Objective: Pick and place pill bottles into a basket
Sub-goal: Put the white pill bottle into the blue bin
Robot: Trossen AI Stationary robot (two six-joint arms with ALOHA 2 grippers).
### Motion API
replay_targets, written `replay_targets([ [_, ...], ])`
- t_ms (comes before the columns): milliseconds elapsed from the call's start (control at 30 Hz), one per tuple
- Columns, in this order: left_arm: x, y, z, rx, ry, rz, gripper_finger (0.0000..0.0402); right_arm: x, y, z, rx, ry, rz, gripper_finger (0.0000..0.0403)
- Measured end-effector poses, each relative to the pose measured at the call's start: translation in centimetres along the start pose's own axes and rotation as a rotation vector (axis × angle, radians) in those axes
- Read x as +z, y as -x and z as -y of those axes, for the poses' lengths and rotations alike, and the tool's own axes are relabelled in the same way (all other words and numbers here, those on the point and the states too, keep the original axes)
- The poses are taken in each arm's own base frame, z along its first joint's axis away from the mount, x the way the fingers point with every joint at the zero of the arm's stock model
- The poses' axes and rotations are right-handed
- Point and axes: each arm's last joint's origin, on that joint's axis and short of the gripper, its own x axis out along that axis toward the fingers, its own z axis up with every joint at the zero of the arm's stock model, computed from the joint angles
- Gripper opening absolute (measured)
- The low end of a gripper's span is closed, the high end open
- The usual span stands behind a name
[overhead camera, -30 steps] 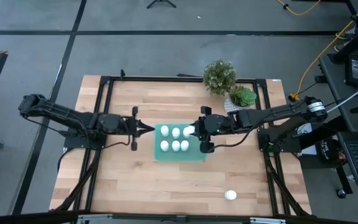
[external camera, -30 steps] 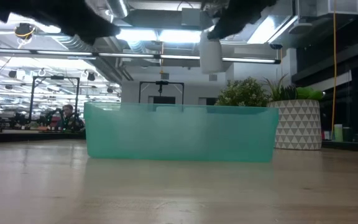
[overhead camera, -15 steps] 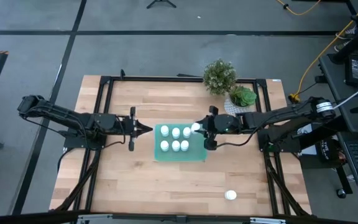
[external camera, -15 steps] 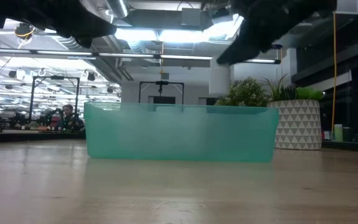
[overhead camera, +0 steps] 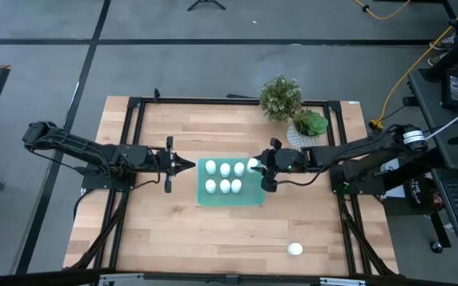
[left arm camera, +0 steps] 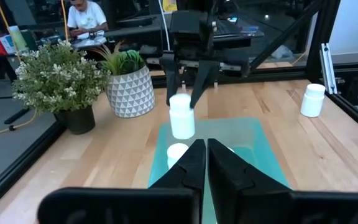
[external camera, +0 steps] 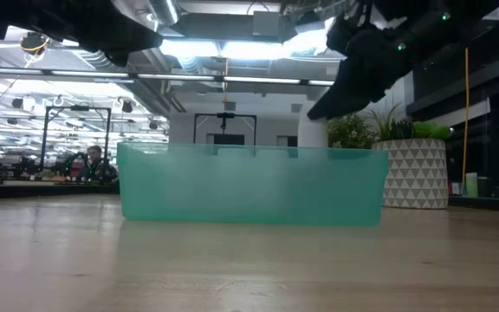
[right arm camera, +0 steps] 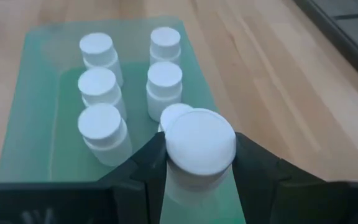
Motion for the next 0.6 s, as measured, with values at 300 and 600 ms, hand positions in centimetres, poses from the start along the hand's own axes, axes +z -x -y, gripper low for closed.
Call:
replay_targets([
  [300,0.0,0.0,0.0,0.002,0.000,0.002,0.0008,-1.3,-2.5,-0.5,-0.020,0.035,-0.042,0.0143],
  [600,0.0,0.0,0.0,0.002,0.000,0.002,0.0006,-1.4,-2.6,-0.5,-0.025,0.023,-0.055,0.0143],
])
